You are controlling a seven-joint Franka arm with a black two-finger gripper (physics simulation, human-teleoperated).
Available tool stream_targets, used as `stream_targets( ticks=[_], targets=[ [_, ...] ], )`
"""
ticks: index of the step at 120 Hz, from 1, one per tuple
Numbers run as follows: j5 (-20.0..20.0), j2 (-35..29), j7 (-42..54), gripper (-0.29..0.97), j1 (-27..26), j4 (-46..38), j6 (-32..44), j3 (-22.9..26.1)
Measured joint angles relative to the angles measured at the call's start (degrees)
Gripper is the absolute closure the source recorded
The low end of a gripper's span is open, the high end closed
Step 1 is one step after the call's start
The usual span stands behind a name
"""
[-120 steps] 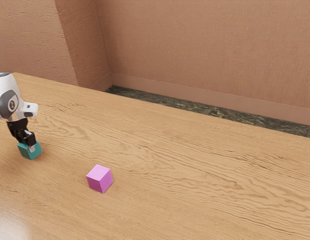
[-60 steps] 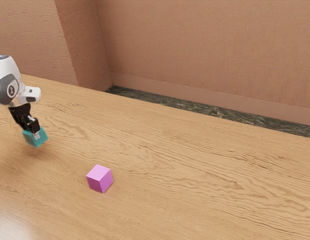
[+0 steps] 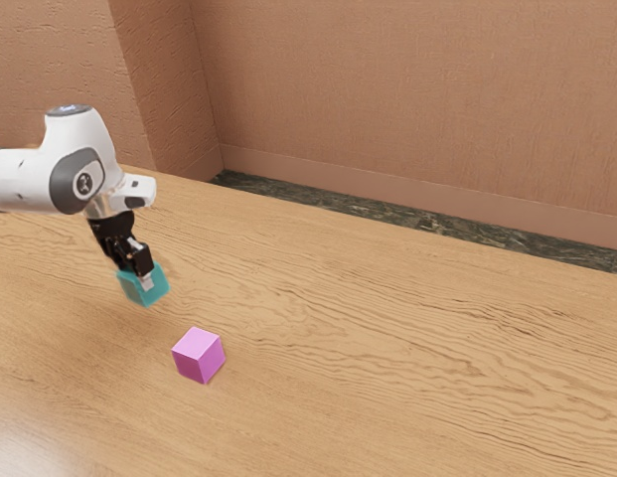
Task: Pick up the blue block with one arm, and put the blue block on the pink block with one arm
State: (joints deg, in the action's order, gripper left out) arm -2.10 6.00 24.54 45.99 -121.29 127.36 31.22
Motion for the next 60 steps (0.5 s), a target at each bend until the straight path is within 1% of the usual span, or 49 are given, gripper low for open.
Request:
stream_targets(
  ticks=[24,46,60],
  targets=[
    [1.1,-1.0,-3.3,0.49,-2.7,-1.6,0.5,0.7],
    [1.2,-2.3,-6.1,0.49,-3.5,-3.0,0.7,2.0],
    [1.8,-3.4,-7.8,0.50,-2.8,-4.1,0.9,3.1]
  ],
)
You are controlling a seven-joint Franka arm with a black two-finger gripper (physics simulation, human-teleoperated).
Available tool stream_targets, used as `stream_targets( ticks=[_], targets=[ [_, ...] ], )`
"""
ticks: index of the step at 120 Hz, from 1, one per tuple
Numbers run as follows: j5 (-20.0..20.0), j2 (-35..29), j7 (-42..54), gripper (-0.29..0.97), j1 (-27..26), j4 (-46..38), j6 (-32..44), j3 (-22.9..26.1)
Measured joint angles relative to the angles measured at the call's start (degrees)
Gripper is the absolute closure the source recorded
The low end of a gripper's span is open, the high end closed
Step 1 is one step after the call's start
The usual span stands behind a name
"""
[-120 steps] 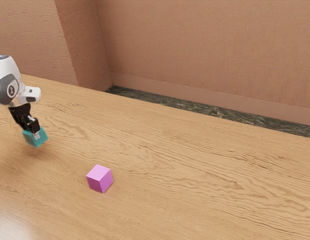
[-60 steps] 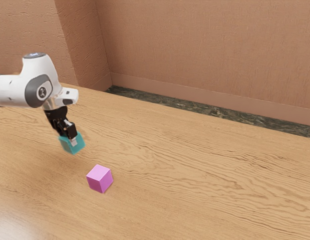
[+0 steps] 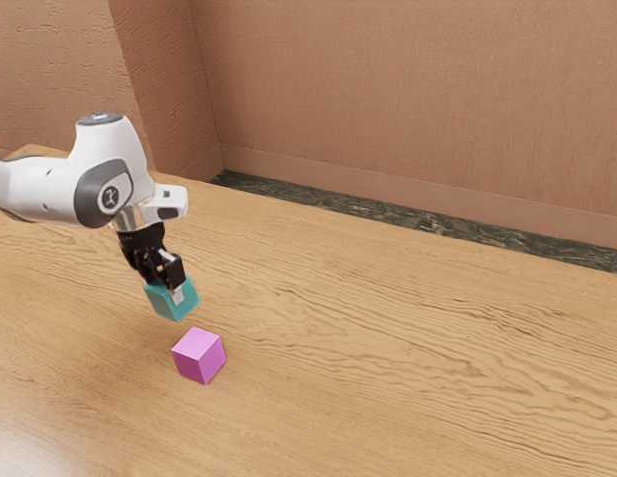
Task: Pick up the blue block with one arm, and put the blue block on the pink block with one arm
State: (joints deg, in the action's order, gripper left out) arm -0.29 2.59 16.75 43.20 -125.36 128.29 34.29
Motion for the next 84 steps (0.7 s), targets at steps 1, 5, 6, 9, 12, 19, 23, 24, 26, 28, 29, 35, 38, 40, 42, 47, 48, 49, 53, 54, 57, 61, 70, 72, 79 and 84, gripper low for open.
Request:
stream_targets(
  ticks=[1,5,6,9,12,19,23,24,26,28,29,35,38,40,42,47,48,49,53,54,57,61,70,72,79,84],
  targets=[
    [0.1,-0.2,-0.1,0.50,0.0,-0.1,0.0,0.1],
    [0.5,-1.0,-0.5,0.50,0.1,-0.9,0.0,0.3],
    [0.6,-1.2,-0.7,0.50,0.1,-1.1,0.0,0.4],
    [0.8,-1.8,-1.0,0.50,0.3,-1.6,0.1,0.8],
    [1.1,-2.2,-1.3,0.51,0.6,-2.0,0.1,1.3],
    [1.7,-2.6,-2.0,0.51,1.6,-2.7,0.1,2.8],
    [1.9,-2.7,-2.4,0.51,1.1,-3.0,0.1,2.7],
    [2.0,-2.7,-2.5,0.51,0.8,-3.0,0.1,2.5],
    [2.1,-2.7,-2.7,0.51,0.5,-3.2,0.2,2.4],
    [2.3,-2.7,-2.8,0.51,0.2,-3.3,0.2,2.3],
    [2.4,-2.8,-2.9,0.51,0.1,-3.3,0.2,2.3],
    [2.7,-2.8,-3.5,0.51,-0.1,-3.6,0.2,2.6],
    [2.9,-2.8,-3.7,0.52,-0.2,-3.7,0.2,2.8],
    [2.9,-2.9,-3.9,0.52,-0.1,-3.7,0.2,3.1],
    [3.0,-3.0,-4.1,0.52,-0.1,-3.8,0.2,3.3],
    [3.1,-3.1,-4.4,0.52,-0.1,-3.9,0.2,3.8],
    [3.2,-3.1,-4.5,0.52,-0.1,-3.9,0.2,3.8],
    [3.2,-3.1,-4.6,0.52,-0.2,-3.9,0.2,3.9],
    [3.2,-3.1,-4.9,0.52,-0.4,-3.9,0.2,4.1],
    [3.3,-3.1,-5.0,0.52,-0.5,-3.9,0.2,4.1],
    [3.3,-3.2,-5.2,0.52,-0.7,-3.9,0.2,4.2],
    [3.3,-3.3,-5.4,0.52,-1.1,-4.1,0.2,4.3],
    [3.4,-3.9,-6.0,0.52,-1.6,-4.6,0.2,4.6],
    [3.4,-4.0,-6.1,0.52,-1.5,-4.7,0.2,4.8],
    [3.5,-4.6,-6.5,0.52,-1.6,-5.2,0.2,5.3],
    [3.6,-5.0,-6.8,0.52,-1.7,-5.8,0.2,5.5]
  ],
)
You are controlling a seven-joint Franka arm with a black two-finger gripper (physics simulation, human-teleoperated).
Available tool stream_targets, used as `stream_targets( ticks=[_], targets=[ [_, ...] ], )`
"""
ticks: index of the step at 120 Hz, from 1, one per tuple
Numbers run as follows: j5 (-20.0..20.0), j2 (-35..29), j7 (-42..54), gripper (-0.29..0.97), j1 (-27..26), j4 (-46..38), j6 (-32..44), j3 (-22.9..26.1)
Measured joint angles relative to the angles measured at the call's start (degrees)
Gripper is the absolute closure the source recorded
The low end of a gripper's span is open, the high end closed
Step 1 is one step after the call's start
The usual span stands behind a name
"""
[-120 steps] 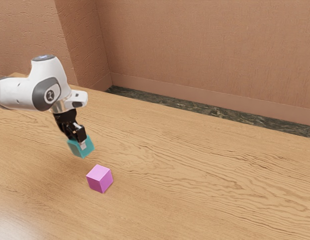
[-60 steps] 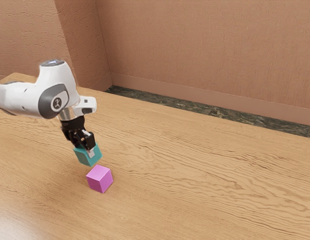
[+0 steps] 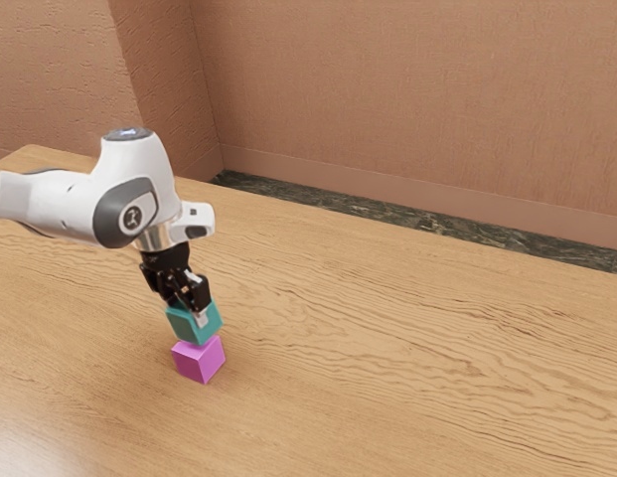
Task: Pick up the blue block with one arm, and put the blue block on the pink block with one arm
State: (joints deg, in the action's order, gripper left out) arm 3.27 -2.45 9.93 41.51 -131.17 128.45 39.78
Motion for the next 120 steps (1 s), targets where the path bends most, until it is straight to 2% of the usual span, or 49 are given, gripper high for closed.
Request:
stream_targets(
  ticks=[39,120],
  targets=[
    [0.3,-3.1,-1.7,0.52,1.6,-2.7,-0.1,0.2],
    [0.0,-1.6,-3.6,0.52,1.1,-1.9,0.2,0.2]
  ],
)
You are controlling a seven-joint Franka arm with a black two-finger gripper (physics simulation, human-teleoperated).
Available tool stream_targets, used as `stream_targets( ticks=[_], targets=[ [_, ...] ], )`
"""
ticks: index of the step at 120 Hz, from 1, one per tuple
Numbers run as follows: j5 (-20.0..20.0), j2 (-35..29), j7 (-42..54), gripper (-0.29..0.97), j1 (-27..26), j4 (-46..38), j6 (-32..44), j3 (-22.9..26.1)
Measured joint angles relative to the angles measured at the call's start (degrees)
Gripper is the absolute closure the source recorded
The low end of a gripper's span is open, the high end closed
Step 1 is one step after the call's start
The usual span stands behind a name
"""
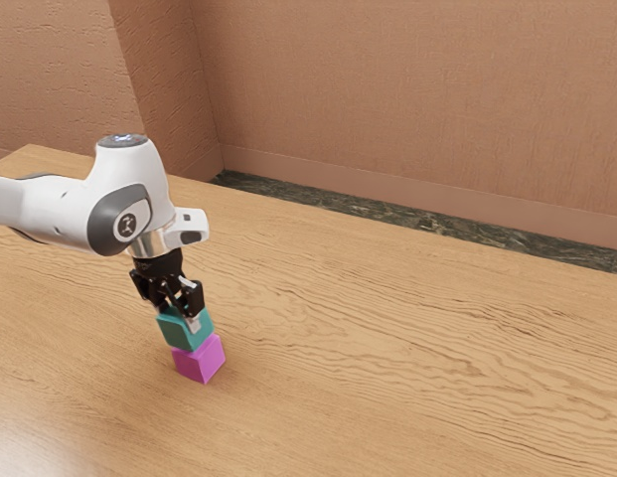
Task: Pick up the blue block with one arm, and put the blue block on the pink block with one arm
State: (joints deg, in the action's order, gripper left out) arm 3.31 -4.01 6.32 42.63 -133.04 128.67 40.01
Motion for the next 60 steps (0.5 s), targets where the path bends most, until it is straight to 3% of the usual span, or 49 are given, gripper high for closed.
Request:
stream_targets(
  ticks=[24,40,60],
  targets=[
    [-0.1,0.0,-0.3,0.51,-0.1,0.3,0.1,0.1],
    [0.7,0.0,0.3,0.27,-0.1,0.4,0.0,0.2],
    [1.6,-0.1,1.6,0.12,-0.1,0.5,0.0,0.4]
  ],
)
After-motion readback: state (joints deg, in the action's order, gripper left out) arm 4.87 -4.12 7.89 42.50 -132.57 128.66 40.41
